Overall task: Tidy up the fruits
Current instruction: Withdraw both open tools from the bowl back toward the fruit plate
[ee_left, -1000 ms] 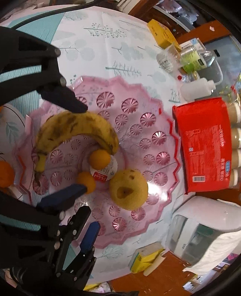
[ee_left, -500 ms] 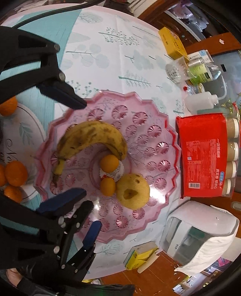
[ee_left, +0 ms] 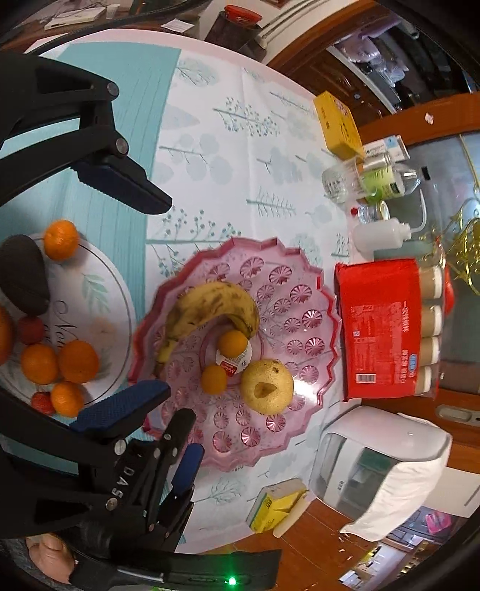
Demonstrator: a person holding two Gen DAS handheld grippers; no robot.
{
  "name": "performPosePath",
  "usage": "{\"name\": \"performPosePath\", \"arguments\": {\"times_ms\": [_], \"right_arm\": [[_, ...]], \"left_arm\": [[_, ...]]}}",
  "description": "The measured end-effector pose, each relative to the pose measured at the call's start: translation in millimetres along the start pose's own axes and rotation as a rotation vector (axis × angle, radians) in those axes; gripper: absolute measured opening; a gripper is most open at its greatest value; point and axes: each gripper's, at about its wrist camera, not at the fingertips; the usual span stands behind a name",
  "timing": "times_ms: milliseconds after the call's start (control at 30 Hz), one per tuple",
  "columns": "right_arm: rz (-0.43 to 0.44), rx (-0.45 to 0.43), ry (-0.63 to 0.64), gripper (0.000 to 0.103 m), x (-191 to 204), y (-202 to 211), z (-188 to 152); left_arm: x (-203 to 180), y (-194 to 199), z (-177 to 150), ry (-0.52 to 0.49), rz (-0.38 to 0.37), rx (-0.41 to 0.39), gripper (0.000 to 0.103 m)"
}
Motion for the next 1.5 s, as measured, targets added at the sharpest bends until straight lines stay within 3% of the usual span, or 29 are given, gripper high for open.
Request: {"name": "performPosePath", "arguments": {"times_ms": [300, 600, 867, 1100, 1500], "right_arm": [[-0.008, -0.065, -0.044, 0.053, 16, 55, -13], [-0.02, -0.093, -0.067, 0.053, 46, 98, -36], [-0.063, -0.086, -0.101, 0.053, 76, 115, -59], [-0.096, -0.046, -0.103, 0.053, 104, 104, -80], [-0.14, 0.011, -0.212, 0.053, 123, 79, -114]], "left_arm": [[32, 61, -15, 0.033, -0.006, -0.082, 0.091], [77, 93, -30, 0.077, -0.032, -0.097, 0.092], [95, 90, -36, 0.017, -0.065, -0.062, 0.092], [102, 78, -48, -0.09, -0.096, -0.009, 0.092], [101, 22, -81, -0.239, -0.175, 0.188, 0.092]]}}
Point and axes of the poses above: each gripper's, at about its wrist camera, not at the fingertips, and y roughly against the way its jaws point, x to its left, z to its top, and after that the axes turned 15 degrees about y, right-handed
